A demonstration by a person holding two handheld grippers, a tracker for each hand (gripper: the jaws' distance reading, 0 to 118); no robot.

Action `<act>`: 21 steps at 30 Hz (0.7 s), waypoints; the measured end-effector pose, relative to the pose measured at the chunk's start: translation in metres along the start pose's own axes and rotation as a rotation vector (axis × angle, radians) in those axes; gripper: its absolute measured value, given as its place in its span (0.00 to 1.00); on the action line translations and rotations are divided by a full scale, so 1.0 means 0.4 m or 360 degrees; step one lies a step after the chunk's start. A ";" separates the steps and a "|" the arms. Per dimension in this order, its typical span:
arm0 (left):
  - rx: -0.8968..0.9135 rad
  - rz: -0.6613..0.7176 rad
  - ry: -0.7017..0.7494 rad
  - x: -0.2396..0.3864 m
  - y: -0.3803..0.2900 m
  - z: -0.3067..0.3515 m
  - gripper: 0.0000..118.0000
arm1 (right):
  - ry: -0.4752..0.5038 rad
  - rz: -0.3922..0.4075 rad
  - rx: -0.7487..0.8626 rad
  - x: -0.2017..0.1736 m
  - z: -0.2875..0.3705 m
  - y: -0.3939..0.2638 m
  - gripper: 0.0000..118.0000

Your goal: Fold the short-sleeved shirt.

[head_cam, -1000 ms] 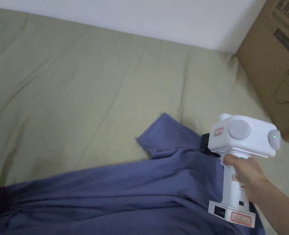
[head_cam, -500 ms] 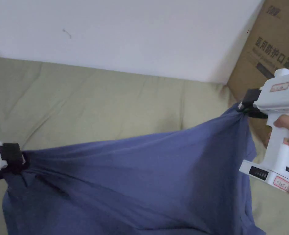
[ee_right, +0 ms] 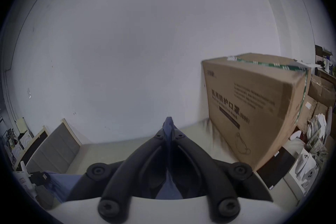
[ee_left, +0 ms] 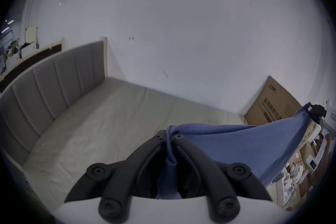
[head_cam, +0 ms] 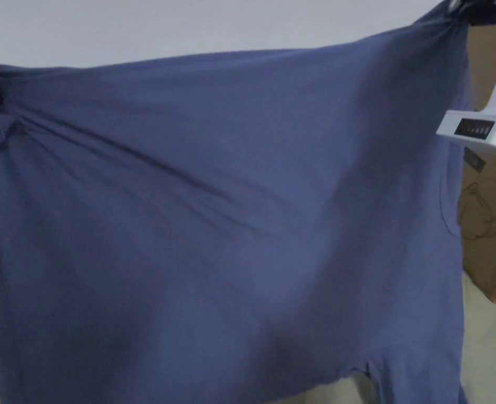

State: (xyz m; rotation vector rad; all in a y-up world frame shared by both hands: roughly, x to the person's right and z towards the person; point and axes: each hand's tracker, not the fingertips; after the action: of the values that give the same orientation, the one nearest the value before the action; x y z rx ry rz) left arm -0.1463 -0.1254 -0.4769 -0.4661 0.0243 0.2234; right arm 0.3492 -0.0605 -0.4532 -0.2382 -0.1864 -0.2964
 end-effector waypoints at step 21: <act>0.0301 0.0036 0.0114 -0.070 0.104 0.031 0.03 | 0.0181 -0.0042 0.0249 -0.140 0.032 0.107 0.01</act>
State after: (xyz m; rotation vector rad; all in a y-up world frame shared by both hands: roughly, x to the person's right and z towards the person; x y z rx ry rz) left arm -0.1829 -0.0896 -0.4823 -0.2856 0.1198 0.2239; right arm 0.3078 -0.0025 -0.4616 -0.0635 -0.0997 -0.3192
